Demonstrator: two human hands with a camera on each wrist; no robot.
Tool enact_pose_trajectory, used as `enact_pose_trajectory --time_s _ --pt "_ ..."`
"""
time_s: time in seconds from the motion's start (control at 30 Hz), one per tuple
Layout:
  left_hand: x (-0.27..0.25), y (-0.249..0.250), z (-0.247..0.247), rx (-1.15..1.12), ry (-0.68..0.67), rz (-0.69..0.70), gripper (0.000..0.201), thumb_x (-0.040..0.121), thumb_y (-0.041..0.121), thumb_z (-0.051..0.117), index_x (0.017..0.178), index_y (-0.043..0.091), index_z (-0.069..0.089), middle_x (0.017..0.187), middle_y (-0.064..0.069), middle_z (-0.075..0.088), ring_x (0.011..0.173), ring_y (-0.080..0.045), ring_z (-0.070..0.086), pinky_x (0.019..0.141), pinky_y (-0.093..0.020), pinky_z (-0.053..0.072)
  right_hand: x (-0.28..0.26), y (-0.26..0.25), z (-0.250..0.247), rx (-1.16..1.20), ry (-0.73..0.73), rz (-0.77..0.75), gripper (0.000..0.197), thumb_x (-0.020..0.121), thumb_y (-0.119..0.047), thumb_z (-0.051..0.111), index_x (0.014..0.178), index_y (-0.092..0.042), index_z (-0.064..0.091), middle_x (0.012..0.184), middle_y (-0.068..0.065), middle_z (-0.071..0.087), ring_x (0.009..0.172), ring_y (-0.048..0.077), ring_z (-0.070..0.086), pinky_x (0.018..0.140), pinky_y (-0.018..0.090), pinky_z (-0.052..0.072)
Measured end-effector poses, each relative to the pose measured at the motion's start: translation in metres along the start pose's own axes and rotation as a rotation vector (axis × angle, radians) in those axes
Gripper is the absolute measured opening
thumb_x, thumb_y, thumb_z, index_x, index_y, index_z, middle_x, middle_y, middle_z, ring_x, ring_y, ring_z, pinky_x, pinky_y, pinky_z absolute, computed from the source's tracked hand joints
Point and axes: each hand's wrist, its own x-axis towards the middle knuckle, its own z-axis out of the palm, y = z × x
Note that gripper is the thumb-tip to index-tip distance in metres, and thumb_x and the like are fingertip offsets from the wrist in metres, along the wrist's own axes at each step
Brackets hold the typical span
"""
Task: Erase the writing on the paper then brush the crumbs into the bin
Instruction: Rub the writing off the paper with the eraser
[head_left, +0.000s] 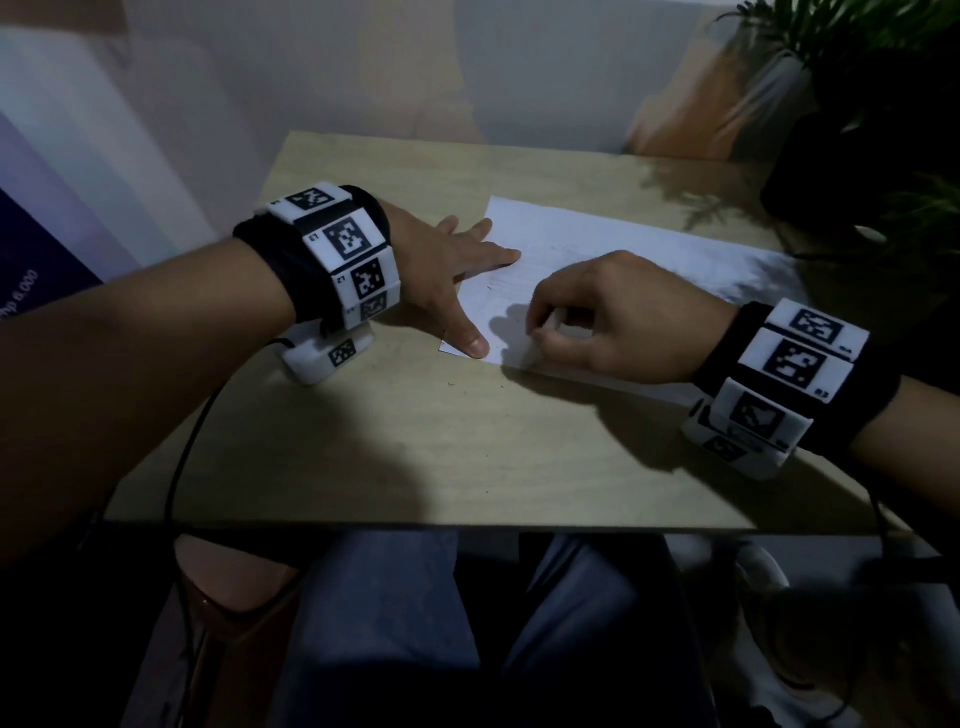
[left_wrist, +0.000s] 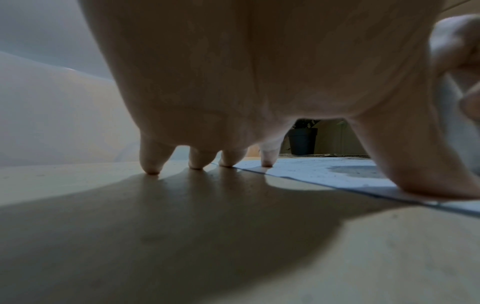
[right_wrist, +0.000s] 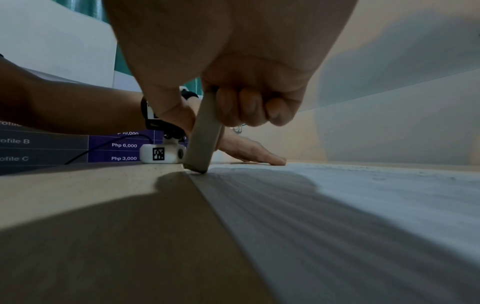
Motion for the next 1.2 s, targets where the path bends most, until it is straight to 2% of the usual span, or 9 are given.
enact_pose_trajectory --time_s 0.2,0.3,0.47,0.63,0.73,0.87,1.0,1.1,1.2 --pt "0.003 -0.001 0.0 0.016 0.001 0.008 0.136 0.047 0.087 0.067 0.154 0.056 -0.011 0.164 0.02 -0.028 0.152 -0.013 -0.026 0.125 -0.057 -0.004 0.002 0.007 0.0 0.0 -0.032 0.092 0.043 0.081 -0.06 0.046 0.095 -0.029 0.072 0.086 -0.009 0.071 0.079 0.013 0.064 0.074 0.035 0.051" --pt "0.005 -0.003 0.001 0.021 0.008 0.01 0.137 0.046 0.089 0.067 0.154 0.056 -0.011 0.164 0.018 -0.028 0.152 -0.014 -0.026 0.125 -0.058 -0.003 0.004 0.019 -0.001 -0.137 0.109 0.228 0.027 0.087 -0.045 0.054 0.086 -0.023 0.07 0.078 -0.005 0.069 0.076 0.022 0.063 0.068 0.037 0.05" --pt "0.007 -0.004 0.0 0.024 0.005 0.016 0.135 0.049 0.088 0.067 0.154 0.056 -0.012 0.164 0.018 -0.029 0.152 -0.015 -0.027 0.125 -0.058 -0.004 0.003 0.006 0.0 0.023 0.0 0.085 0.04 0.093 -0.051 0.047 0.1 -0.024 0.075 0.088 -0.008 0.074 0.077 0.013 0.064 0.075 0.032 0.049" --pt "0.007 -0.005 0.001 0.024 0.01 0.018 0.14 0.042 0.09 0.065 0.155 0.056 -0.011 0.164 0.017 -0.028 0.152 -0.016 -0.026 0.125 -0.058 -0.003 0.008 0.013 0.001 -0.087 0.052 0.093 0.042 0.094 -0.045 0.045 0.097 -0.016 0.075 0.091 0.001 0.075 0.081 0.021 0.066 0.076 0.04 0.052" --pt "0.007 -0.005 0.001 0.022 0.01 0.017 0.139 0.042 0.089 0.066 0.154 0.058 -0.01 0.164 0.019 -0.028 0.152 -0.014 -0.027 0.125 -0.058 -0.004 0.005 -0.002 0.003 -0.002 -0.026 -0.026 0.054 0.09 -0.054 0.041 0.103 -0.015 0.076 0.091 -0.001 0.073 0.078 0.016 0.063 0.075 0.031 0.048" --pt "0.007 -0.005 0.002 0.031 0.026 0.023 0.136 0.047 0.088 0.066 0.155 0.056 -0.01 0.164 0.017 -0.029 0.152 -0.015 -0.028 0.125 -0.056 -0.006 0.008 0.008 -0.001 -0.065 0.001 0.086 0.06 0.087 -0.06 0.035 0.104 -0.019 0.075 0.091 0.0 0.071 0.081 0.017 0.061 0.077 0.035 0.05" --pt "0.009 -0.003 0.003 0.102 0.069 0.014 0.136 0.05 0.092 0.057 0.158 0.047 -0.012 0.166 0.007 -0.029 0.153 -0.02 -0.026 0.124 -0.059 -0.003 0.008 0.017 0.001 -0.127 0.057 0.125 0.045 0.093 -0.043 0.041 0.112 -0.016 0.071 0.103 0.005 0.073 0.092 0.027 0.065 0.082 0.043 0.052" --pt "0.009 0.001 0.002 0.112 0.082 0.007 0.134 0.051 0.095 0.048 0.16 0.042 -0.011 0.166 0.006 -0.028 0.154 -0.021 -0.024 0.124 -0.062 -0.001 0.0 0.02 -0.002 -0.059 0.088 0.149 0.038 0.097 -0.034 0.054 0.128 -0.015 0.063 0.095 -0.004 0.067 0.083 0.018 0.06 0.077 0.033 0.047" --pt "0.011 -0.002 0.004 0.11 0.128 0.02 0.131 0.058 0.091 0.057 0.161 0.039 -0.005 0.167 0.006 -0.026 0.154 -0.02 -0.023 0.125 -0.06 0.0 -0.007 0.024 -0.006 -0.018 0.092 0.18 0.039 0.09 -0.04 0.055 0.121 -0.018 0.064 0.082 -0.014 0.057 0.075 0.015 0.057 0.072 0.032 0.044"
